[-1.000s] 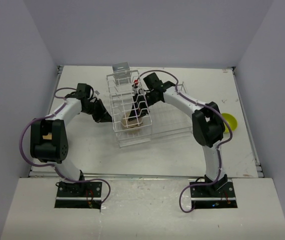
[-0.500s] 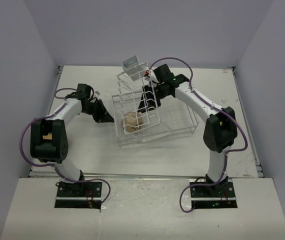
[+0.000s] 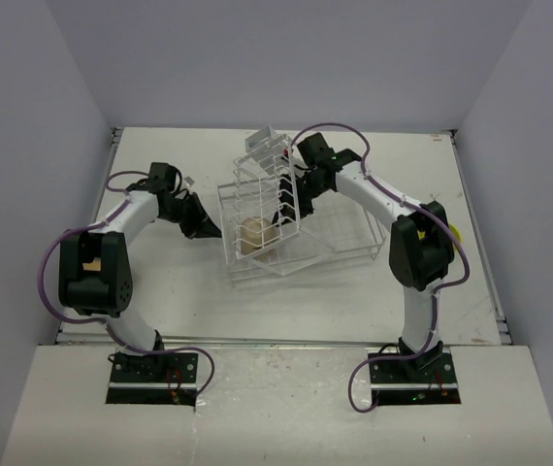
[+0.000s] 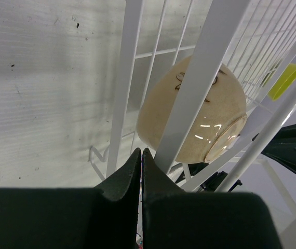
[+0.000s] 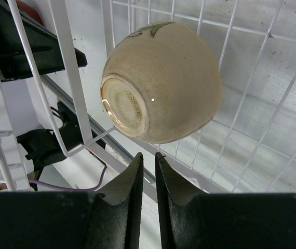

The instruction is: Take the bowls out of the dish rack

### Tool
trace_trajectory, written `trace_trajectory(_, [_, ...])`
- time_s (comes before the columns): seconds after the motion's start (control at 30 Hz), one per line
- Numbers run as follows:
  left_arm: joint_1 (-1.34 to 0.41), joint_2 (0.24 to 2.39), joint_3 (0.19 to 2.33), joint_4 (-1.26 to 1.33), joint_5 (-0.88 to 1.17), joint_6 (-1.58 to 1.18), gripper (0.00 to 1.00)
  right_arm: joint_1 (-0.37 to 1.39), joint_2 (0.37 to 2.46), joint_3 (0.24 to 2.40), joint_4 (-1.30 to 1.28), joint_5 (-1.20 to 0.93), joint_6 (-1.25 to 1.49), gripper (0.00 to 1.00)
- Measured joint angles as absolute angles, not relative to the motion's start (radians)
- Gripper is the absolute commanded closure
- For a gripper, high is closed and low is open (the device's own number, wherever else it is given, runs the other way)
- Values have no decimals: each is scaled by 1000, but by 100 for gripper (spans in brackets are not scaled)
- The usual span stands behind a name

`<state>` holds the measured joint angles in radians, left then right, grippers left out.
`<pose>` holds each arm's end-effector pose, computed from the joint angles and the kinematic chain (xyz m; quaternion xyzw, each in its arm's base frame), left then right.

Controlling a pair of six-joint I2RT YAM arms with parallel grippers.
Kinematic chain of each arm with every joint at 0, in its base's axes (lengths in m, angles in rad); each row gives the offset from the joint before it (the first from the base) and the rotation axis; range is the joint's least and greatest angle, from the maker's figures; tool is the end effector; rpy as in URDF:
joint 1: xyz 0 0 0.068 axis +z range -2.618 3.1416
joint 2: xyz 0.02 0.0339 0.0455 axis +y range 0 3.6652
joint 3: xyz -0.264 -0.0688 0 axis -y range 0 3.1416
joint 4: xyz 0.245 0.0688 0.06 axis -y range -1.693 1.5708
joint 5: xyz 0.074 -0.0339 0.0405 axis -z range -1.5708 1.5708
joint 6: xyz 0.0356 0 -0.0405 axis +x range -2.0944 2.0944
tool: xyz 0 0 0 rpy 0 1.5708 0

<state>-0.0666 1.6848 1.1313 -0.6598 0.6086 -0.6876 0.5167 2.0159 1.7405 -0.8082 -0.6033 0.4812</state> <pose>0.3240 -0.0420 0.2014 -0.2361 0.9102 -0.3366 0.0491 0.3675 0.2320 0.2516 -0.0881 0.9252 0.3634 0.0643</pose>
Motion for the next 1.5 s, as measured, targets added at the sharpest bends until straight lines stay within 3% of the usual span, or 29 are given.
trace_trajectory(0.73, [-66, 1720, 1171, -670, 608, -669, 100, 512, 2022, 1693, -754, -635, 471, 89])
trace_trajectory(1.5, [-66, 1720, 1171, -669, 609, -668, 99, 509, 1936, 1463, -260, -1050, 650, 92])
